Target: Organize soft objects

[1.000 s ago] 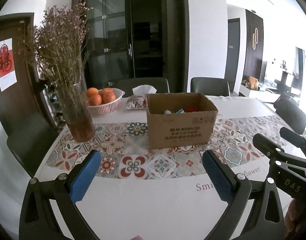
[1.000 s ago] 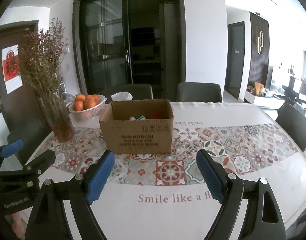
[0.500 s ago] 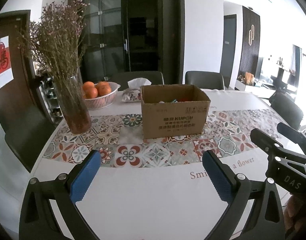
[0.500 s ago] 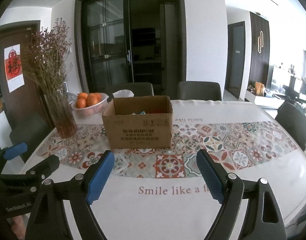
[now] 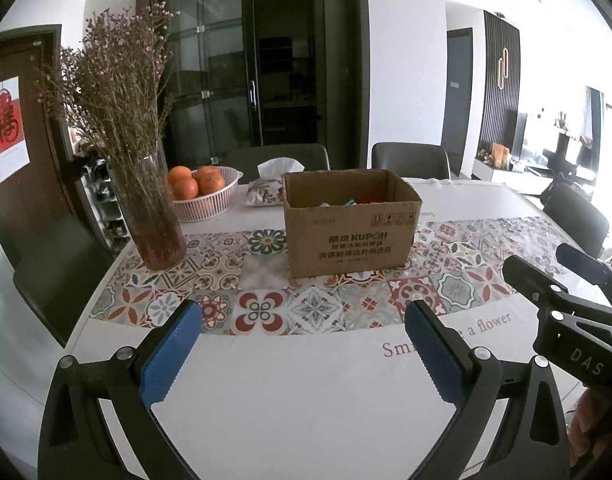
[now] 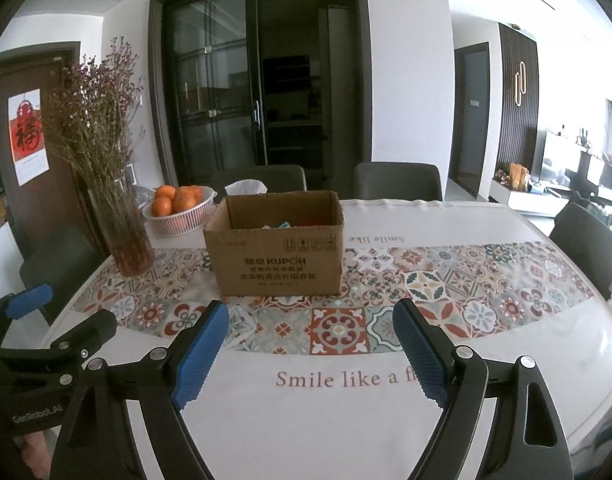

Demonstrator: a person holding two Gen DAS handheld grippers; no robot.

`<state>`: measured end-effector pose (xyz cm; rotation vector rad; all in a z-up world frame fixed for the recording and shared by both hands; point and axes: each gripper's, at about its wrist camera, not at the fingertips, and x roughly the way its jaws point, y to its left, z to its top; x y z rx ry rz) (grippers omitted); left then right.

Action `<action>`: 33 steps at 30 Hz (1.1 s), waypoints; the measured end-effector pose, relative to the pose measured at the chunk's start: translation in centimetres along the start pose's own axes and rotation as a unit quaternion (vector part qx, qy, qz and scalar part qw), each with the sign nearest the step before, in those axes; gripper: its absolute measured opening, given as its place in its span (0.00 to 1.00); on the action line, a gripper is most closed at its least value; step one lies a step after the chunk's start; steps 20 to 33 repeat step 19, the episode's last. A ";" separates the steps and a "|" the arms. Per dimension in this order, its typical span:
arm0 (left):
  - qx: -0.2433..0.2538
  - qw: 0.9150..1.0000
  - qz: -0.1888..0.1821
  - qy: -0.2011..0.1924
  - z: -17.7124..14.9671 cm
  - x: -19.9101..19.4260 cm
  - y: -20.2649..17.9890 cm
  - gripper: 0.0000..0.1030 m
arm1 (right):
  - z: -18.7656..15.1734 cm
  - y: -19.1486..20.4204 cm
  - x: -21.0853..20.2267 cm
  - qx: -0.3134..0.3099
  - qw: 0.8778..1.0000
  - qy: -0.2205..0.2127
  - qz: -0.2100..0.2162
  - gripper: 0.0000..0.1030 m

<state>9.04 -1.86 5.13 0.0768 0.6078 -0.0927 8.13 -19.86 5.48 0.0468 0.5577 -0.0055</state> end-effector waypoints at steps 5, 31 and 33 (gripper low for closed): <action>0.001 1.000 0.004 -0.001 -0.1 -0.2 0.0 1.00 | -0.1 -0.1 -0.1 -0.001 1.000 0.002 -0.001 0.83; 0.002 1.000 0.014 -0.008 -0.2 -0.2 0.3 1.00 | -0.2 0.1 -0.2 -0.003 1.000 0.003 -0.002 0.83; 0.002 1.000 0.014 -0.008 -0.2 -0.2 0.3 1.00 | -0.2 0.1 -0.2 -0.003 1.000 0.003 -0.002 0.83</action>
